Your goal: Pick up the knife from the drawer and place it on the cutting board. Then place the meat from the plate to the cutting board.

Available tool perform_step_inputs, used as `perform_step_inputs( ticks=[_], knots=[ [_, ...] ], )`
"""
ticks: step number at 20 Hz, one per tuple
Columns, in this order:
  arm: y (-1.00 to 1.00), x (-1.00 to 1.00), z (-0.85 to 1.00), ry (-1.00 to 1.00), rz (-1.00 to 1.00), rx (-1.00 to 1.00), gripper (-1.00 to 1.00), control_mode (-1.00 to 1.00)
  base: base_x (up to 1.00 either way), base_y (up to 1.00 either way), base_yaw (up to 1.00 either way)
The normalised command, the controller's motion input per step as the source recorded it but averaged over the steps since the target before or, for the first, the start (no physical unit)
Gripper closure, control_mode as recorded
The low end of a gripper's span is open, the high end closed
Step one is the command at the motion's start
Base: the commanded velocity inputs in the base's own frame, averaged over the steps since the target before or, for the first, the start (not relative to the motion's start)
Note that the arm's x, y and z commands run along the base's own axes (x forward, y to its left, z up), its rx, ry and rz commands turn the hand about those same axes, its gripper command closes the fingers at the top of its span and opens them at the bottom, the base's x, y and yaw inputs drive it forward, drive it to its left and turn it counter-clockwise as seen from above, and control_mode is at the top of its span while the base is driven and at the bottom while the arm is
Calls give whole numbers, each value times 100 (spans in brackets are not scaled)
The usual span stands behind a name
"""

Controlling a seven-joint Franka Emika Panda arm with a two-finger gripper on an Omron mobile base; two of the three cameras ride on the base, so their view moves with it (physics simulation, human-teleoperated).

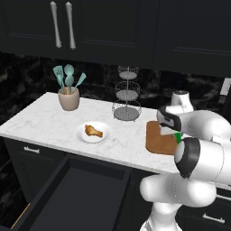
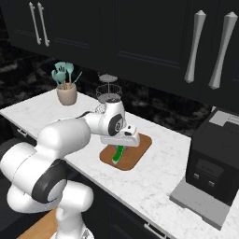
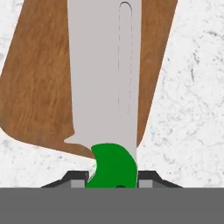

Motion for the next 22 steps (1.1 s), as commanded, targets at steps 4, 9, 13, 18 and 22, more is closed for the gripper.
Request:
perform_step_inputs(
  ticks=[4, 9, 13, 18, 22],
  knots=[
    [0, 20, -28, 0, -1, 0, 100, -100, 0, 0, 0],
    [0, 27, -31, 0, 0, 0, 100, -100, 0, 0, 0],
    [-12, 14, -30, 0, 0, 0, 100, -100, 0, 0, 0],
    [-21, 17, -13, 0, 0, 0, 100, -100, 0, 0, 0],
    [-20, 25, -1, 0, 0, 0, 100, -100, 0, 0, 0]
  ],
)
